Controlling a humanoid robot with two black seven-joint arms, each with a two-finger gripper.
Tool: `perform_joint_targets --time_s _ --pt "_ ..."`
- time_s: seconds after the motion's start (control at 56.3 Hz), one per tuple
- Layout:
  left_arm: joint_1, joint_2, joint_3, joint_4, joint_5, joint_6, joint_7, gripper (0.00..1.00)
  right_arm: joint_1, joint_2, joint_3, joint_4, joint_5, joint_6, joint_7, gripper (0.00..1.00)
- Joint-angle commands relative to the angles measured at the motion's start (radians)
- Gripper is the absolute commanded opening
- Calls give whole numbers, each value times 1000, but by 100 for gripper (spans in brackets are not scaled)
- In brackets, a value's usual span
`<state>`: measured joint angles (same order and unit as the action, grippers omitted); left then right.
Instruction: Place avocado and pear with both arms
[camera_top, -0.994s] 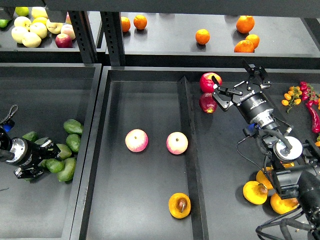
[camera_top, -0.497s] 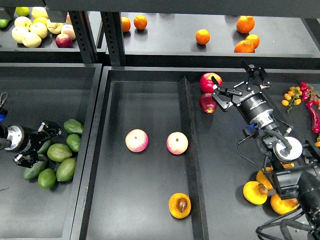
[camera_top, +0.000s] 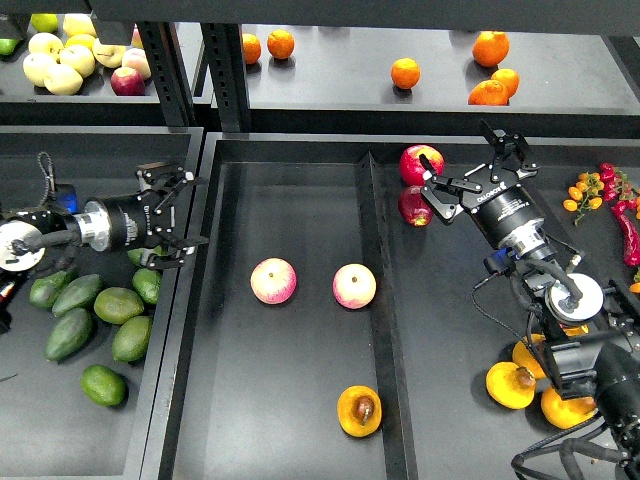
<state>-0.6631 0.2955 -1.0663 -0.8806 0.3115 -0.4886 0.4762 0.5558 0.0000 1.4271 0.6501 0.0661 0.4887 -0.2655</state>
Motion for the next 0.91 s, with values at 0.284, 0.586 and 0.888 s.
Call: perform_joint_targets --time_s 0.284,0.586,0.888 --pt "129 -295 -457 -43 -2 0 -31 99 6 0 -2 -1 -3 0 0 100" --pt "209 -295 -512 -77 -60 0 -119 99 7 0 -5 -6 -11 0 -1 100" --pt "255 -295 -558 -77 -114 0 -137 99 18 0 -31 -9 -35 0 -70 100"
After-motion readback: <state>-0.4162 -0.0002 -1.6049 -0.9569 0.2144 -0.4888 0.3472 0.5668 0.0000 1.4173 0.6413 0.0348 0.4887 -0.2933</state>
